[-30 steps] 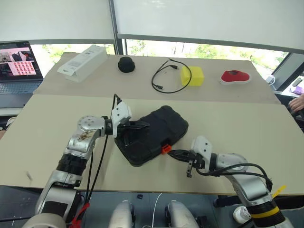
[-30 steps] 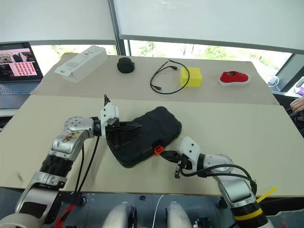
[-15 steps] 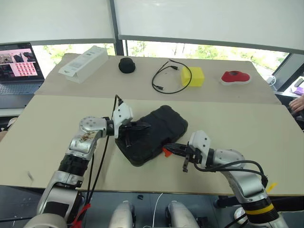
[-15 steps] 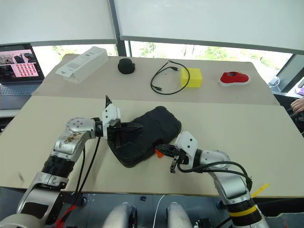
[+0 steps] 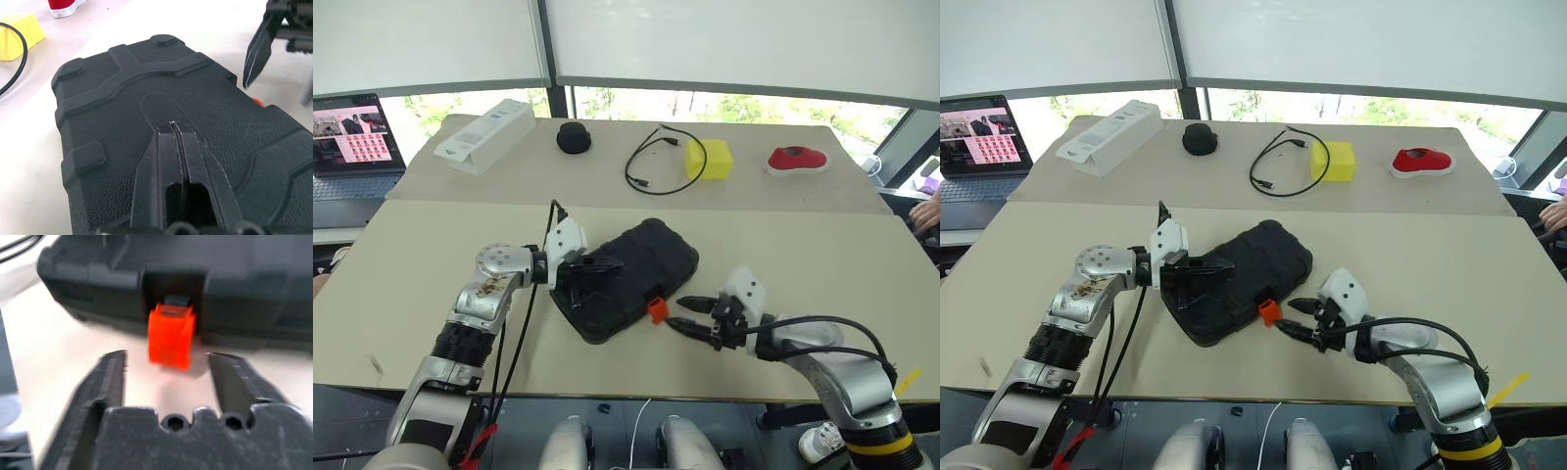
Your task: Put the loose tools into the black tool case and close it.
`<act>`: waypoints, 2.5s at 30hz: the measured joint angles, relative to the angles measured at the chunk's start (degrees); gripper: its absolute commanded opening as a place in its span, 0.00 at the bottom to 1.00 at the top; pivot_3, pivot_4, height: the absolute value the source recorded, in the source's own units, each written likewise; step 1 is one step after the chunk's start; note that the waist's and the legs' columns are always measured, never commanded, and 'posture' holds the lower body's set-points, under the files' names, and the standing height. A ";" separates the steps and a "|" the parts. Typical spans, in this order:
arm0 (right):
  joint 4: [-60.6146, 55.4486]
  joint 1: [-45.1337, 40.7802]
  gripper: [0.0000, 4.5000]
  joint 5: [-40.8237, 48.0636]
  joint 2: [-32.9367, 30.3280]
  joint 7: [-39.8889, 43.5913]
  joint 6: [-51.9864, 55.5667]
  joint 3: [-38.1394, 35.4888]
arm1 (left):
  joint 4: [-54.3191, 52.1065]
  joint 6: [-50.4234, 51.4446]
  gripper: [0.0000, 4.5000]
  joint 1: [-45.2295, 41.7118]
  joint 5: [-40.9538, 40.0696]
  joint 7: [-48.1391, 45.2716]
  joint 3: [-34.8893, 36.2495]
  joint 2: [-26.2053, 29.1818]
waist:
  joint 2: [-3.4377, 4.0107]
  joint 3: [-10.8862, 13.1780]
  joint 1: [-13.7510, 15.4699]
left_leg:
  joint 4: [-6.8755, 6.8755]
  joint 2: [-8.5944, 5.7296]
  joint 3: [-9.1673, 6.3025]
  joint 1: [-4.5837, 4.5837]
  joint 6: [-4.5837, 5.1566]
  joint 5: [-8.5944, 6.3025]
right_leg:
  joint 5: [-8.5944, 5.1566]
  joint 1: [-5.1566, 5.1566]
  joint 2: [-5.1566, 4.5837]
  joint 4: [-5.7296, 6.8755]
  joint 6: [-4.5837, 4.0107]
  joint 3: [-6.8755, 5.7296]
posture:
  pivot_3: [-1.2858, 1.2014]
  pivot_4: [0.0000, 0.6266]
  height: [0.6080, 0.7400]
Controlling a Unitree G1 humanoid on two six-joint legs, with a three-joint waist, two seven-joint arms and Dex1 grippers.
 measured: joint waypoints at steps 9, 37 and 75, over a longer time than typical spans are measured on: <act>-0.41 -3.31 0.98 0.24 3.44 -7.45 9.95 2.83 | -0.85 0.54 0.00 0.42 0.00 0.01 -0.10 0.18 | 0.03 -0.05 -0.01 | -0.04 -0.01 -0.02 -0.02 0.00 0.00 | -0.01 -0.02 0.00 -0.05 0.02 0.01 | 0.52 0.24 1.00; 1.50 -5.42 0.28 0.31 4.95 -9.02 9.75 4.45 | -2.36 1.09 0.00 1.12 0.00 0.12 -0.12 0.62 | 0.03 -0.06 -0.10 | -0.12 -0.01 -0.07 -0.03 0.00 0.00 | -0.03 -0.05 -0.01 -0.12 0.04 0.02 | 0.52 0.24 1.00; 3.48 0.65 0.71 -3.00 -3.03 -1.61 -3.67 2.70 | -2.52 1.09 0.00 1.49 -0.02 0.02 -0.10 0.66 | 0.04 -0.10 -0.08 | -0.53 -0.02 -0.11 0.12 0.01 0.00 | -0.05 0.13 -0.01 -0.61 0.04 0.02 | 0.52 0.24 1.00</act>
